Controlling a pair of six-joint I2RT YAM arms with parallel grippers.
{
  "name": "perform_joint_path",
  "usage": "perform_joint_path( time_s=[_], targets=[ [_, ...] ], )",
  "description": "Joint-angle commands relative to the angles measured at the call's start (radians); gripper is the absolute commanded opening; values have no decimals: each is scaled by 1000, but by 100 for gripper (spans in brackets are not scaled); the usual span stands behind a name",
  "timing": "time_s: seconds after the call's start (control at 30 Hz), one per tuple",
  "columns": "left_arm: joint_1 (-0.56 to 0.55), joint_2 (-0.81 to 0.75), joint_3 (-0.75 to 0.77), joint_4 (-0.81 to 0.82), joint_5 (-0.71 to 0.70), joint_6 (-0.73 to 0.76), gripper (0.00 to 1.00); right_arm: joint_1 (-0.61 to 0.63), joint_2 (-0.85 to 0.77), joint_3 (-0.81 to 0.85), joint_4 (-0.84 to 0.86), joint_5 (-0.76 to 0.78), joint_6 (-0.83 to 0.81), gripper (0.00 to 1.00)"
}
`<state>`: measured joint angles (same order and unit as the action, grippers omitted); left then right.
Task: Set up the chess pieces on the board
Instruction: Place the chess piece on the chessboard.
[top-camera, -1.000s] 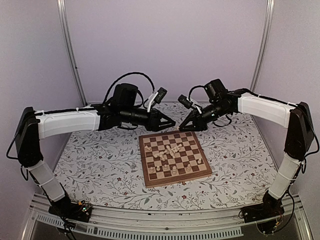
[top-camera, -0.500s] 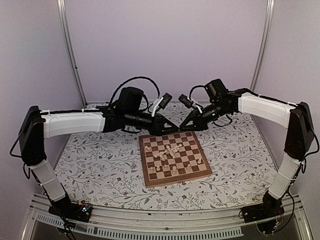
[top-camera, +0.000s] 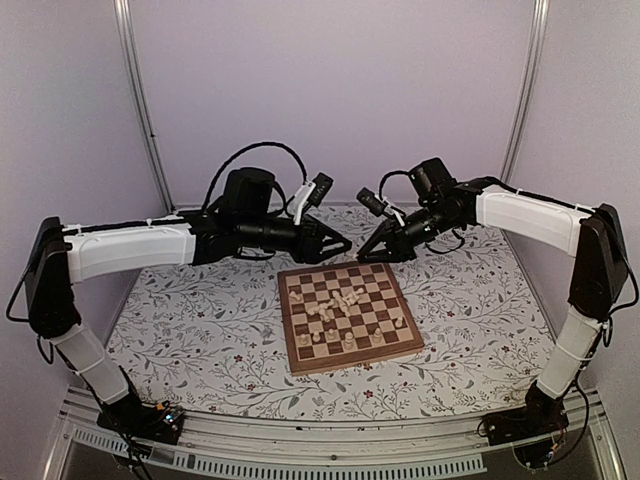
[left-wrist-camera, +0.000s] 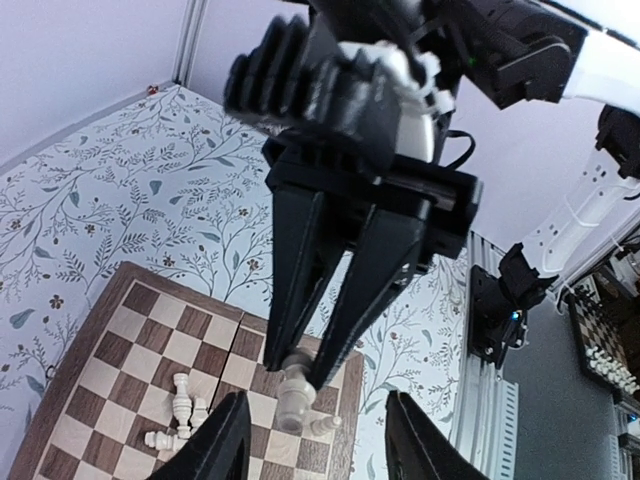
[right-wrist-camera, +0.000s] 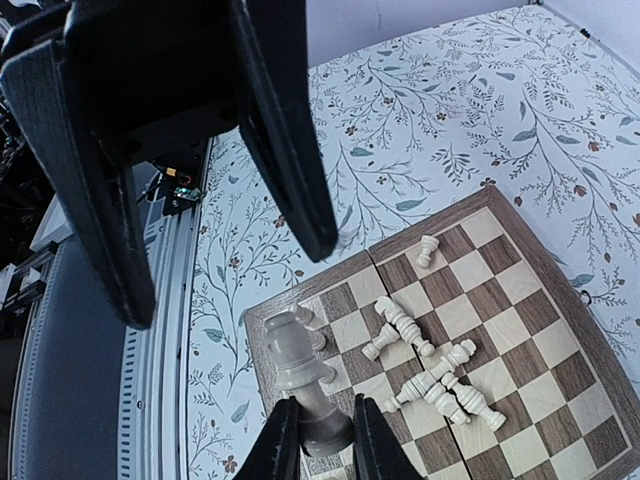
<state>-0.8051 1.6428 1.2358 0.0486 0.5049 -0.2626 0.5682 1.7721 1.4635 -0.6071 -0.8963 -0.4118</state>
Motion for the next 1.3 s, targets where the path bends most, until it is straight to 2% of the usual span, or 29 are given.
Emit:
perform_joint_path(
  time_s=[0.0, 0.37, 0.73, 1.1, 1.17, 1.27],
  targets=[
    [-19, 51, 27, -33, -54, 1, 46, 0, -19, 20, -10, -38, -7, 19],
    [-26, 83, 49, -67, 6, 1, 33, -1, -11, 23, -10, -49, -6, 19],
    [-27, 51, 10, 26, 47, -9, 31, 1, -1, 21, -12, -55, -5, 20],
    [-26, 60, 10, 27, 55, -12, 16, 2, -2, 22, -13, -53, -5, 20],
    [-26, 61, 10, 25, 55, -11, 13, 3, -1, 21, -13, -52, -7, 22],
    [-26, 60, 10, 23, 49, -8, 10, 3, -6, 19, -15, -37, -9, 35]
  ],
)
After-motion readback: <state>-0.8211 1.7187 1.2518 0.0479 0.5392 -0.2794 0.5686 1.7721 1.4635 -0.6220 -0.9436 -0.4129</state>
